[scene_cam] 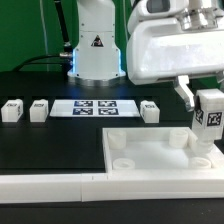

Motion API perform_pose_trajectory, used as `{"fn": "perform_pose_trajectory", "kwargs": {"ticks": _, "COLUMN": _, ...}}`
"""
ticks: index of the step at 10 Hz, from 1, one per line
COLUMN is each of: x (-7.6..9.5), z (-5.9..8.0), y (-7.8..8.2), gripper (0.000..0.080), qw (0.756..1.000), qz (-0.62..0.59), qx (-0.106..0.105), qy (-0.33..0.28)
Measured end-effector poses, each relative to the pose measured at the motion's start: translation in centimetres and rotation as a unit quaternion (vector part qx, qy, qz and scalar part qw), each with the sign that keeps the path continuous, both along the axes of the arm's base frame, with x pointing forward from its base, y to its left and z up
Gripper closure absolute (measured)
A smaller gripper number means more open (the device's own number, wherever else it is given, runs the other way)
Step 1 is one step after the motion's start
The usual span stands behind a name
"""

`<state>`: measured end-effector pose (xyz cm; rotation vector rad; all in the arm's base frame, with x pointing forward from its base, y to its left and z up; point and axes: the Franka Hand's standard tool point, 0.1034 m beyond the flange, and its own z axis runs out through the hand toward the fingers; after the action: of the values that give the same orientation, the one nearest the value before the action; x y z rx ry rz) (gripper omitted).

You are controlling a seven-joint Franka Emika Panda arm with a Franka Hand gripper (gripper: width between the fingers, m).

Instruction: Assemble square table

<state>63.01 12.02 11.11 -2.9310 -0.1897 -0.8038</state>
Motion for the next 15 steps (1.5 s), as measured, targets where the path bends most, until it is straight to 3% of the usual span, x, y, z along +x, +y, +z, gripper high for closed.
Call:
{"fn": "perform_pose_trajectory", "kwargs": {"ticks": 4, "x": 0.5, "z": -1.6, "y": -0.4, "gripper": 0.0508, "qw": 1.0, "qz": -0.002, "qx": -0.001, "qy": 0.005}}
{"fn": "perform_pose_trajectory", "kwargs": {"ticks": 15, "x": -0.4, "z": -1.5, "y": 0.4, "gripper": 0.0508, "qw": 1.0, "qz": 0.004, "qx": 0.0, "qy": -0.013}}
